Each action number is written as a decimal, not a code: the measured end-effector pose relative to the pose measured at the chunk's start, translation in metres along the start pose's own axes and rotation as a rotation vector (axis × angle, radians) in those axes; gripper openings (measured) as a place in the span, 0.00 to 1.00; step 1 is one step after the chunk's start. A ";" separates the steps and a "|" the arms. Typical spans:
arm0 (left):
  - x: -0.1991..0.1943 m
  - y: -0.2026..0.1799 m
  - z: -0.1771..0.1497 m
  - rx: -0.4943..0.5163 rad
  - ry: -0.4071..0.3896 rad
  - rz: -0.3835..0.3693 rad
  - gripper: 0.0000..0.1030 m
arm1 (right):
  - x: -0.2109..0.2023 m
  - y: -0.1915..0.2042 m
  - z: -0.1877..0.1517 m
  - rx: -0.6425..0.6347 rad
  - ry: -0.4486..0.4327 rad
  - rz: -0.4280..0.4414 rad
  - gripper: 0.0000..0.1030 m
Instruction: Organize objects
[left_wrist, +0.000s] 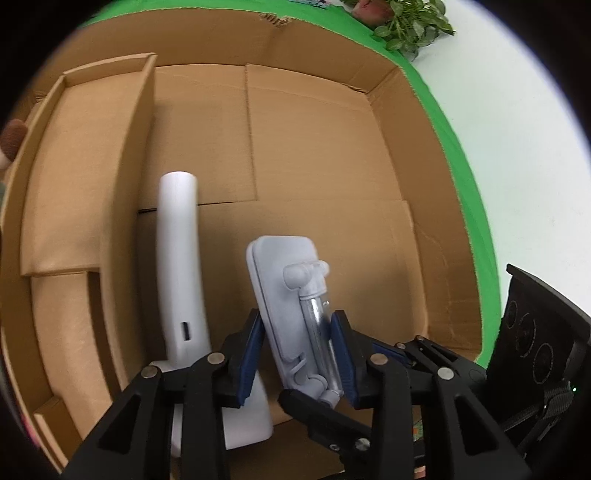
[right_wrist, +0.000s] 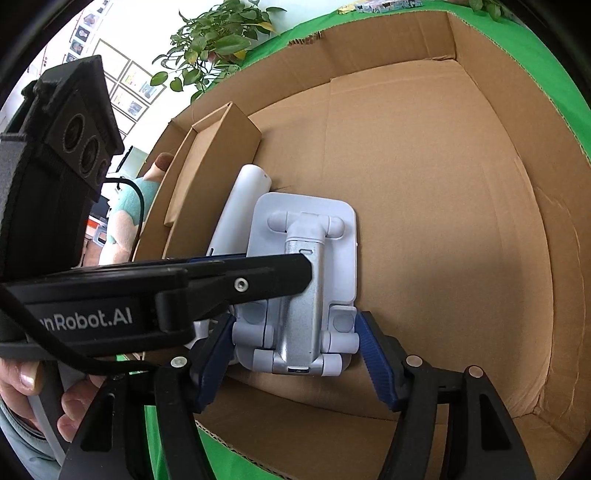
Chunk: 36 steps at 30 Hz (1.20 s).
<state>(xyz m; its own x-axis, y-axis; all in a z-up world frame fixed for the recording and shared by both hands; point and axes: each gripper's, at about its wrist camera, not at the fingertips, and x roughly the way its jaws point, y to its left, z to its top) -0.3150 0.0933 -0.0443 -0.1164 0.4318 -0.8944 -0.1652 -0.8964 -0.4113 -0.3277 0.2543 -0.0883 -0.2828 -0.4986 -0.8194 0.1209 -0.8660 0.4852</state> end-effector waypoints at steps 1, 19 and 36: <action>0.001 0.000 0.008 0.003 0.003 0.004 0.34 | 0.000 0.001 0.000 -0.005 0.007 0.000 0.64; -0.125 -0.006 -0.055 0.142 -0.479 0.163 0.37 | -0.020 0.025 -0.018 -0.064 -0.076 -0.186 0.53; -0.142 -0.032 -0.230 0.125 -0.976 0.593 1.00 | -0.130 0.104 -0.187 -0.300 -0.588 -0.434 1.00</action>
<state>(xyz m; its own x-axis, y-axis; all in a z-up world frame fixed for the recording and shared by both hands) -0.0677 0.0377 0.0557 -0.9089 -0.1129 -0.4014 0.0799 -0.9920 0.0980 -0.1005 0.2220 0.0116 -0.8102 -0.0838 -0.5801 0.1121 -0.9936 -0.0130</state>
